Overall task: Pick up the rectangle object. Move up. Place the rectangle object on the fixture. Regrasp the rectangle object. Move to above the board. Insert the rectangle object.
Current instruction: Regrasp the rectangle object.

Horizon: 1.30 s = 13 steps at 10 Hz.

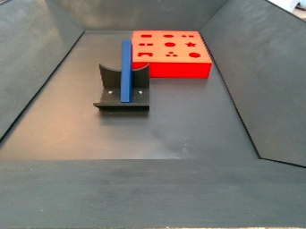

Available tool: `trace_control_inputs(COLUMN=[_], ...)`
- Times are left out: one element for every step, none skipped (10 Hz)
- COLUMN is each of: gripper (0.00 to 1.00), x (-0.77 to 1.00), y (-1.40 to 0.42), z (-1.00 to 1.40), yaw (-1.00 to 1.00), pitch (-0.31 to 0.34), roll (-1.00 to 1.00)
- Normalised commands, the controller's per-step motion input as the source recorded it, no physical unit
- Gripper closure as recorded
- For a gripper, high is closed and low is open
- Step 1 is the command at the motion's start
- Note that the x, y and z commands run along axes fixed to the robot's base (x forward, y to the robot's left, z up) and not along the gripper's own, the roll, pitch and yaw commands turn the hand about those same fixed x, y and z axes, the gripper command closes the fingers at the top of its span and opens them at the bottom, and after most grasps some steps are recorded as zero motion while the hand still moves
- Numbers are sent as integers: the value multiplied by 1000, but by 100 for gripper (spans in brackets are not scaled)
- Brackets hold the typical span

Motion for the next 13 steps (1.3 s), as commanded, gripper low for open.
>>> trace_control_inputs(gripper=[0, 0, 0, 0, 0, 0, 0, 0, 0, 0, 0, 0, 0], x=[24, 25, 36, 40, 53, 60, 68, 75, 86, 91, 104, 104, 98], y=[45, 43, 39, 37, 34, 32, 29, 26, 24, 23, 16, 12, 6], z=[-1000, -1000, -1000, -1000, -1000, -1000, -1000, -1000, -1000, -1000, -1000, -852, -695], yaw=[124, 122, 121, 119, 95, 85, 56, 37, 13, 4, -10, -16, -17], pitch=[56, 38, -7, -26, -64, -76, -88, -91, -85, -78, -60, -36, -20], roll=[175, 163, 139, 117, 71, 61, 60, 67, 67, 67, 71, 68, 66])
